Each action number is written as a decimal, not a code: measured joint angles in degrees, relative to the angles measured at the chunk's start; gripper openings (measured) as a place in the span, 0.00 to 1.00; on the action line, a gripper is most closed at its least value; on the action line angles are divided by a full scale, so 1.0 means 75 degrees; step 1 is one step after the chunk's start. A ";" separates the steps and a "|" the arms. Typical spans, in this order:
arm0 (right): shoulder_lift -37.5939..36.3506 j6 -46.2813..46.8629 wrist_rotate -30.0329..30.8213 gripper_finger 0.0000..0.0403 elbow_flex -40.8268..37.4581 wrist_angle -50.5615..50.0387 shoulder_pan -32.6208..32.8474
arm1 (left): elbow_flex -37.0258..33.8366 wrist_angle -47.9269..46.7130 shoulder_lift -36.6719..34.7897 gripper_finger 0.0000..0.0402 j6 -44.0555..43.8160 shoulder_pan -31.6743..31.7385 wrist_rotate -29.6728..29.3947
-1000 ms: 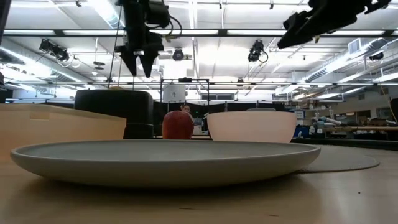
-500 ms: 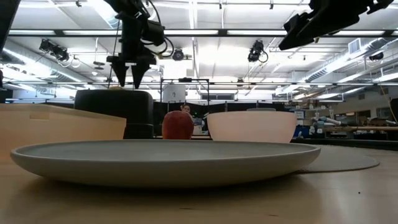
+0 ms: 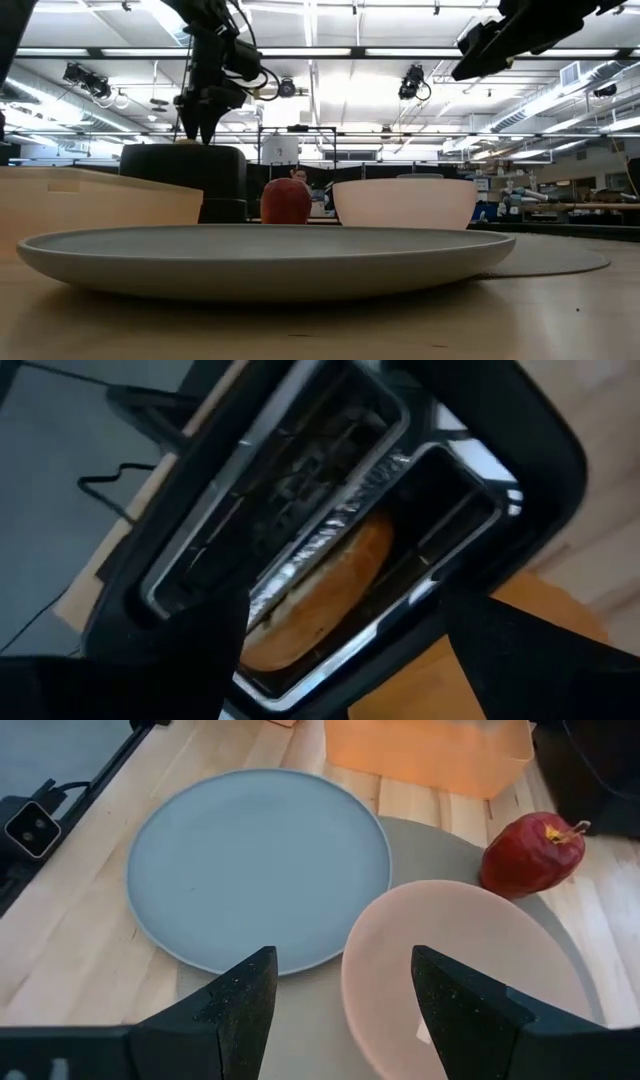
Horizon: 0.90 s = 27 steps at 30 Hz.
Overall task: Arrange a breakfast setting
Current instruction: Put the toasted bread from the toaster on the blue plate
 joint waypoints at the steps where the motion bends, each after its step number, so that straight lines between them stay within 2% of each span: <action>1: 0.0000 0.0072 0.0000 0.59 -0.0001 -0.0002 0.0000 | 0.0000 -0.0033 0.0007 0.81 0.0142 0.0015 0.0079; 12: 0.0000 0.0414 -0.0021 0.59 -0.0003 -0.0197 0.0189 | 0.0000 -0.0321 0.0007 0.58 0.1602 0.0148 0.0146; 18: 0.0003 0.0514 -0.0021 0.59 -0.0003 -0.0210 0.0306 | 0.0000 -0.0329 0.0010 0.46 0.2178 0.0147 -0.0196; 27: 0.0000 0.0657 -0.0018 0.59 -0.0003 -0.0241 0.0314 | 0.0000 -0.0330 0.0008 0.37 0.3028 0.0128 -0.0190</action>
